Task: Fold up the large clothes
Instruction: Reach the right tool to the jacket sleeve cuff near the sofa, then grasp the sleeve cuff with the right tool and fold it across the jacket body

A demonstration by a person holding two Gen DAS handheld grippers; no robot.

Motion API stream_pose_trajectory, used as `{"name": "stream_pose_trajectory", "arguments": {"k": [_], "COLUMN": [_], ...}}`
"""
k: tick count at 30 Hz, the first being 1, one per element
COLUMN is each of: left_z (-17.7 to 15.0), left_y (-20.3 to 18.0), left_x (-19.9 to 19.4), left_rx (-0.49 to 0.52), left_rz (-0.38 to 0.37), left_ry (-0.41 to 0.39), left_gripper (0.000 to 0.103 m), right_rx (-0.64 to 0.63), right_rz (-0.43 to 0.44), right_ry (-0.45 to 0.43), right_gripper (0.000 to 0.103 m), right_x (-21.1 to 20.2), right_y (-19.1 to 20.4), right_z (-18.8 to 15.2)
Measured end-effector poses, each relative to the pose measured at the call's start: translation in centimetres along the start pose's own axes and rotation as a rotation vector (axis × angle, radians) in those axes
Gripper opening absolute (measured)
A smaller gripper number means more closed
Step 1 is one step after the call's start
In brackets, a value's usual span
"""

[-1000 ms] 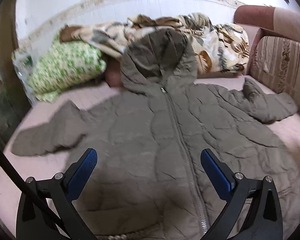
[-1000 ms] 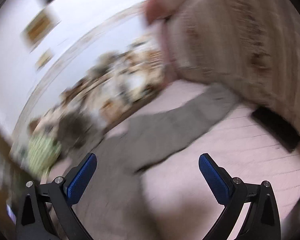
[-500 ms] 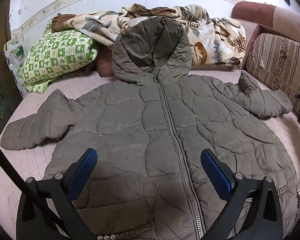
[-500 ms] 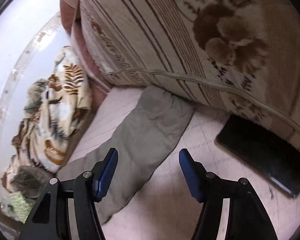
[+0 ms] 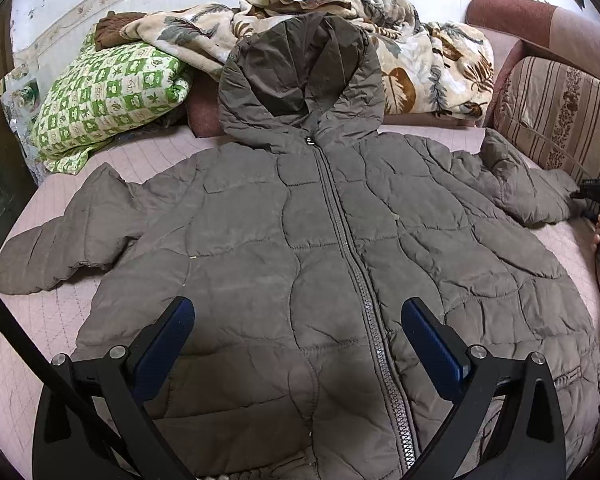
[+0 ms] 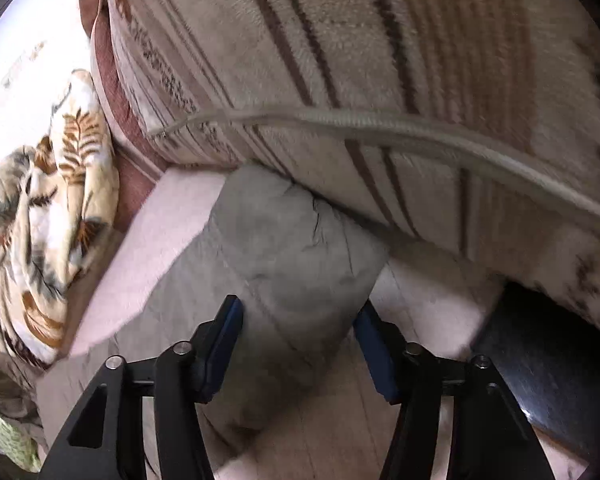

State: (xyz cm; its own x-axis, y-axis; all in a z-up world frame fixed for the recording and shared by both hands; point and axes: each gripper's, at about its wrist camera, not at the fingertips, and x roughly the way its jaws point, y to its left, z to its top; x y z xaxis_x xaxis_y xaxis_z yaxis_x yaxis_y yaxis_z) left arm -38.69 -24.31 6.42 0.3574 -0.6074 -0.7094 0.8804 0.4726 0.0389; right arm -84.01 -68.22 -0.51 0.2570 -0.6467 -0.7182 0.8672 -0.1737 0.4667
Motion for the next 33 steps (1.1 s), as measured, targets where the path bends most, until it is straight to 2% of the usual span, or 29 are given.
{"name": "stream_pose_trajectory", "arguments": {"k": [1,4,11,15,22,26,30,33], "left_z": [0.0,0.0,0.0,0.2,-0.1,0.0,0.1,0.0], "left_y": [-0.1,-0.3,-0.4,-0.1,0.1,0.4,0.7,0.8], "left_x": [0.1,0.2,-1.2,-2.3,-2.9,-3.4,-3.5,-3.7], "left_rx": [0.002,0.005,0.003,-0.012,-0.02,-0.02,-0.03,-0.033], "left_rz": [-0.002,-0.002,-0.002,-0.012,-0.007,0.007,0.003,0.002], "left_ry": [0.003,0.009,-0.028,-0.06,-0.07,-0.095,-0.098,-0.101], "left_gripper": [0.103,0.103,0.103,0.103,0.103,0.103,0.103,0.103], "right_rx": [-0.003,0.008,-0.054,-0.113,-0.23,-0.269,-0.324,-0.389], "right_rz": [-0.001,0.031,0.042,0.07,0.192,0.284,0.362,0.426], "right_ry": [0.003,-0.015,-0.135,-0.234,-0.402,-0.43,-0.425,-0.416], "right_gripper": [0.029,0.015,0.013,0.013,0.013,0.013,0.013,0.013], "right_x": [0.2,-0.2,-6.1,-12.1,-23.1,-26.4,-27.9,-29.2], "right_y": [-0.1,-0.7,2.4,4.7,10.6,13.4,17.2,20.1], "right_z": [0.1,0.0,-0.1,-0.2,-0.7,-1.4,-2.8,-4.8]}}
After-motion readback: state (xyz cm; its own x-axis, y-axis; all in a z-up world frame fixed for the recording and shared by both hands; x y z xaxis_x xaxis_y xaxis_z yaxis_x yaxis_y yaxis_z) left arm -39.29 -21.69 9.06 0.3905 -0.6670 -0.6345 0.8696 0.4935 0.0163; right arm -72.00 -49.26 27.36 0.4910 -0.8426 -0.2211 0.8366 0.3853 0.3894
